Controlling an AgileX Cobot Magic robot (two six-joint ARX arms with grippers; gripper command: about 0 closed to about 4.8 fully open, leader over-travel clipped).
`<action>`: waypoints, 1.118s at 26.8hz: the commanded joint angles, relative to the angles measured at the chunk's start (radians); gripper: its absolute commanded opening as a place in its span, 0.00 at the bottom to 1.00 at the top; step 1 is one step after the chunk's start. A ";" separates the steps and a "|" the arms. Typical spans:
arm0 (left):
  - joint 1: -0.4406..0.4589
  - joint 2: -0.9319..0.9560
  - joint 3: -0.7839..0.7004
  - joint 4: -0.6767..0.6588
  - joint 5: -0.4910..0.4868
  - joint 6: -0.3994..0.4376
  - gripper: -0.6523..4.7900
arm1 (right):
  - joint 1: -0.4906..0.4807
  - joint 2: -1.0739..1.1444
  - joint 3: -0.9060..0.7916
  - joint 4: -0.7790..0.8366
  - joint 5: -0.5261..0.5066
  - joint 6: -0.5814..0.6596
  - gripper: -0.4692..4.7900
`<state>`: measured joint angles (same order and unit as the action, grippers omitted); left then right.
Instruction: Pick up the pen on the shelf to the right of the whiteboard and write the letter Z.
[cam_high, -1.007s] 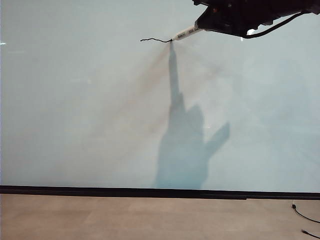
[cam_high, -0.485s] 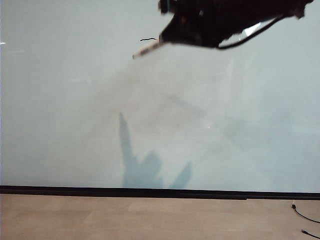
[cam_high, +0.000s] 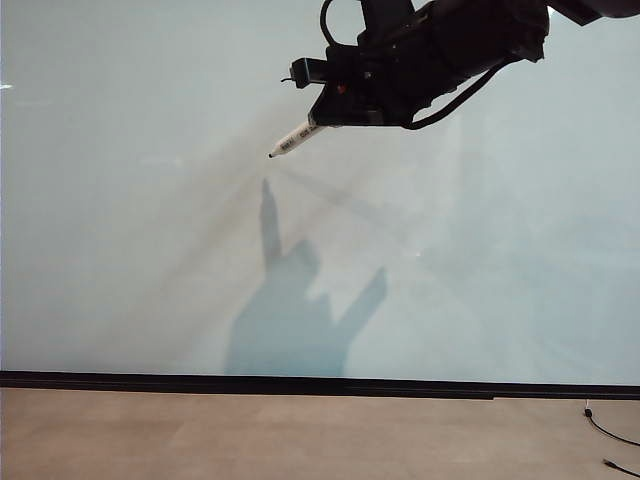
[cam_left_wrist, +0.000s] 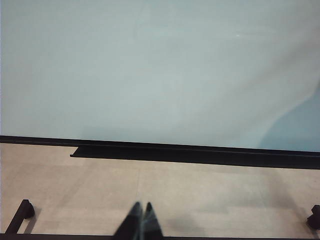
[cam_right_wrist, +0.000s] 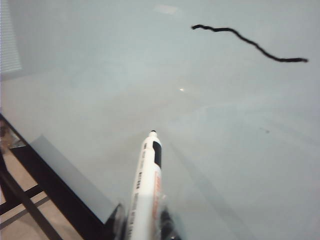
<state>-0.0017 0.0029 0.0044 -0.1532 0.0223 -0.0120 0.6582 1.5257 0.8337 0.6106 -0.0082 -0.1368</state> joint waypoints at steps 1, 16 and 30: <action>0.000 0.000 0.002 0.011 0.000 0.004 0.11 | 0.002 -0.006 0.006 0.006 0.015 -0.005 0.08; 0.000 0.000 0.002 0.011 0.000 0.004 0.11 | -0.005 -0.008 0.006 0.000 0.053 -0.021 0.08; 0.000 0.000 0.002 0.011 0.000 0.004 0.11 | -0.035 -0.006 0.006 0.023 0.021 -0.020 0.08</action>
<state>-0.0017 0.0029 0.0048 -0.1532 0.0223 -0.0124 0.6247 1.5223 0.8337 0.6083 0.0036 -0.1551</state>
